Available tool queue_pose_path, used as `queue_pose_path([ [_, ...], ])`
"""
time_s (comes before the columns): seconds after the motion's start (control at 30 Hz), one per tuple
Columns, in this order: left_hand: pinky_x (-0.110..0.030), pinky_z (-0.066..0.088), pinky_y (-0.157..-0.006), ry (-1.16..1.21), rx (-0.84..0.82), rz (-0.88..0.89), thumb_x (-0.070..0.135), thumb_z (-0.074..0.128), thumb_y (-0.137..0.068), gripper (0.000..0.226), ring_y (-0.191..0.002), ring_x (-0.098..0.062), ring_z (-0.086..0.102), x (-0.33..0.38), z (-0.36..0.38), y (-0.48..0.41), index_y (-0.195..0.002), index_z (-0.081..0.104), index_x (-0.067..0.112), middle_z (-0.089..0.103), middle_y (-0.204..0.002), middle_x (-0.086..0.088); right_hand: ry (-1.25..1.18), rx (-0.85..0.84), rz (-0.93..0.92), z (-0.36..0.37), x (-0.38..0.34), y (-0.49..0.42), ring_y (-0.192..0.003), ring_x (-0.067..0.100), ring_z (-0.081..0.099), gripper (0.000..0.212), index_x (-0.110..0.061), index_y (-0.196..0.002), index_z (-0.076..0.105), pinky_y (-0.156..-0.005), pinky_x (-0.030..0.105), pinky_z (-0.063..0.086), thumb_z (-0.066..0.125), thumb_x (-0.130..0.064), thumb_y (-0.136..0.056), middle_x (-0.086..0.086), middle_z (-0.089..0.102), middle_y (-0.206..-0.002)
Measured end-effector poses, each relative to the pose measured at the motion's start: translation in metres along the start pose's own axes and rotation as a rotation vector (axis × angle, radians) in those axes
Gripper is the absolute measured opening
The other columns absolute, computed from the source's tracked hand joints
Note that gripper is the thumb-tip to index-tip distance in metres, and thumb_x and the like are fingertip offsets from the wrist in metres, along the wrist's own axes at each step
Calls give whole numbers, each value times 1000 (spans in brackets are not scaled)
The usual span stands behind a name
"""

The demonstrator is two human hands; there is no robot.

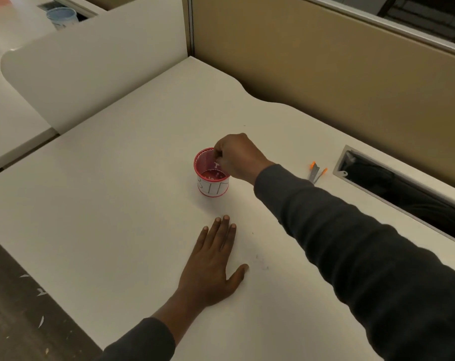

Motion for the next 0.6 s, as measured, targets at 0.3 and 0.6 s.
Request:
queue_pose_path([
  [0.3, -43, -4, -131, 15, -5, 1, 78, 6, -94, 88, -155, -16, -31, 0, 0, 0, -161, -23, 27, -36, -166, 6, 260, -19, -150, 5, -25, -8, -94, 28, 65, 19, -7, -109, 69, -72, 30, 51, 63, -12, -92, 14, 69, -106],
  [0.6, -43, -4, -132, 25, 0, 1, 81, -5, -87, 93, -156, -17, -30, 1, 0, 0, -161, -22, 27, -34, -167, 5, 320, 19, -198, 21, -27, 6, -103, 29, 62, 31, -6, -123, 63, -74, 28, 44, 63, -10, -92, 13, 63, -114],
])
Point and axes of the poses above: each hand's wrist, its own y-axis away from the middle knuckle, its own z-axis out of the palm, x = y × z, the point moved 9 cm from there along -y, towards the middle knuckle
